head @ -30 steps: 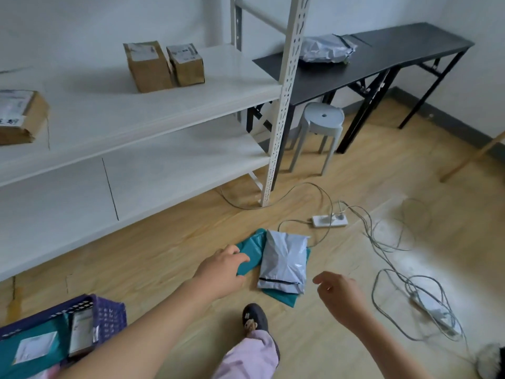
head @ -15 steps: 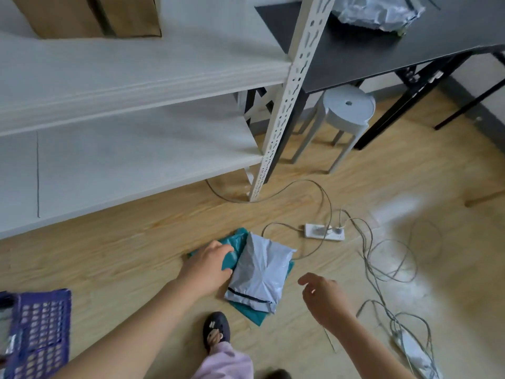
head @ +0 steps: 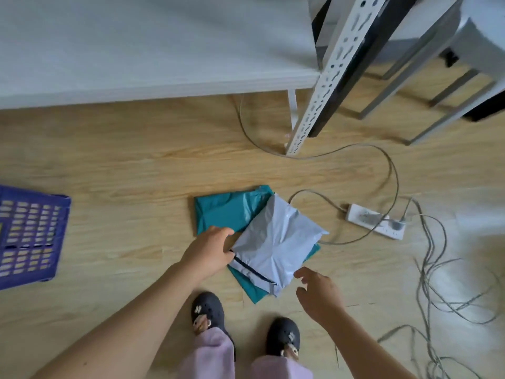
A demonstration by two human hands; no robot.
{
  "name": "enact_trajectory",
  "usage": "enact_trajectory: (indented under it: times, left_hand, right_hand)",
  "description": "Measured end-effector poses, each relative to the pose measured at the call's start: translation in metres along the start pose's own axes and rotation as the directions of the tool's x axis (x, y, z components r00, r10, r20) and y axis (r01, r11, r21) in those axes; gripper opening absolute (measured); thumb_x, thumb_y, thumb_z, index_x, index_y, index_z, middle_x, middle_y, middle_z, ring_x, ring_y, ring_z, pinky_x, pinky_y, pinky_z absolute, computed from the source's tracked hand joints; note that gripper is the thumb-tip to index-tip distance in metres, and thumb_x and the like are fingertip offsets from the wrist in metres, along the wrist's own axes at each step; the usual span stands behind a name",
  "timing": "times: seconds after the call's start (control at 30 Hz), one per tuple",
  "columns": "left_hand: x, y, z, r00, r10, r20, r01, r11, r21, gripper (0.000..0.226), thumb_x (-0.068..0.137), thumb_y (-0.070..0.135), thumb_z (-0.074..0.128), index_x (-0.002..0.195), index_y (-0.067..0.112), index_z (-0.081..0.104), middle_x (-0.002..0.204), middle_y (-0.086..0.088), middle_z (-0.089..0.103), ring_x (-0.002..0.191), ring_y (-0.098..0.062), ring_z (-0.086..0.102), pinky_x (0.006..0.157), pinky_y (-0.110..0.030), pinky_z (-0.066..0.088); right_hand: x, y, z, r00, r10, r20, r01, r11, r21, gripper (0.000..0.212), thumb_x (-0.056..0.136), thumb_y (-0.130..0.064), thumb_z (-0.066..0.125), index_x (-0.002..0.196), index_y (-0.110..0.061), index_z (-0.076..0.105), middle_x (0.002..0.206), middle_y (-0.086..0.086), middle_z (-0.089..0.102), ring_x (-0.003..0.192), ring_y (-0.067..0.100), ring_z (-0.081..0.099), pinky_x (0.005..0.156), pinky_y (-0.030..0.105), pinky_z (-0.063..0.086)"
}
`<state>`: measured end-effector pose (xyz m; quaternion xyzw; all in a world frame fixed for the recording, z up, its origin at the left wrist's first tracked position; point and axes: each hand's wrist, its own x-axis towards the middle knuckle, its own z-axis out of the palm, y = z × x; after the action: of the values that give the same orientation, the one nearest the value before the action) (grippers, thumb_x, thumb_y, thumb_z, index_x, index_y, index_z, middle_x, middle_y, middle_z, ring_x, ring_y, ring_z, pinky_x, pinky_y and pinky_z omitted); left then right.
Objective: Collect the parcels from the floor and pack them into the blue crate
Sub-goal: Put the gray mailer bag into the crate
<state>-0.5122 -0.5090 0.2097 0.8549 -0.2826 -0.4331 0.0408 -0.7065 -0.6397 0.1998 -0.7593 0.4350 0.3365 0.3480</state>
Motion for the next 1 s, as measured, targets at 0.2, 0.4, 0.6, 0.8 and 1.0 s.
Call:
enact_trajectory:
  times: [0.2,0.4,0.6,0.8,1.0]
  left_hand:
    - [0.084,-0.032,0.101,0.996,-0.091,0.024,0.092,0.994,-0.056,0.055,0.089,0.026,0.058,0.14,0.023,0.038,0.141,-0.004,0.04,0.126,-0.021,0.045,0.098,-0.031,0.04]
    - [0.155,-0.055,0.175,0.997,-0.061,0.042,0.065,0.995,-0.076,0.06,0.088,0.025,0.06,0.142,0.024,0.034,0.143,-0.002,0.036,0.128,-0.019,0.042,0.099,-0.028,0.037]
    - [0.202,-0.063,0.188,1.0,-0.02,0.007,0.02,0.998,-0.064,0.061,0.089,0.026,0.059,0.143,0.027,0.031,0.141,0.0,0.036,0.127,-0.018,0.041,0.101,-0.029,0.037]
    - [0.2,-0.061,0.178,1.0,0.007,0.018,-0.007,1.0,-0.028,0.061,0.089,0.027,0.058,0.143,0.027,0.03,0.14,0.001,0.035,0.128,-0.017,0.04,0.099,-0.028,0.038]
    - [0.154,-0.053,0.138,0.999,0.033,-0.001,-0.033,0.998,-0.054,0.068,0.084,0.025,0.062,0.144,0.025,0.031,0.143,0.001,0.034,0.13,-0.016,0.038,0.102,-0.025,0.034]
  right_hand:
    - [0.106,0.058,0.079,0.985,0.168,0.048,-0.173,0.972,0.157,0.049,0.088,-0.013,0.053,0.136,-0.018,0.043,0.128,0.005,0.059,0.117,0.024,0.054,0.09,0.027,0.043]
    - [0.215,0.098,0.142,0.912,0.39,0.125,-0.367,0.643,0.673,0.046,0.083,0.003,0.056,0.126,-0.007,0.044,0.087,0.009,0.055,0.073,0.032,0.061,0.064,0.035,0.057]
    - [0.274,0.098,0.157,0.891,0.392,0.23,-0.31,0.155,0.938,0.03,0.079,0.011,0.06,0.106,0.001,0.053,0.085,0.016,0.057,0.064,0.026,0.059,0.039,0.021,0.052]
    - [0.275,0.094,0.161,0.886,0.366,0.285,-0.36,0.154,0.92,0.026,0.081,0.007,0.064,0.106,0.008,0.058,0.08,0.014,0.058,0.066,0.022,0.056,0.039,0.018,0.051]
    - [0.235,0.04,0.115,0.921,0.315,0.231,-0.309,0.225,0.924,0.027,0.084,0.007,0.056,0.061,-0.006,0.05,0.04,0.002,0.046,0.029,0.006,0.047,0.03,0.012,0.038]
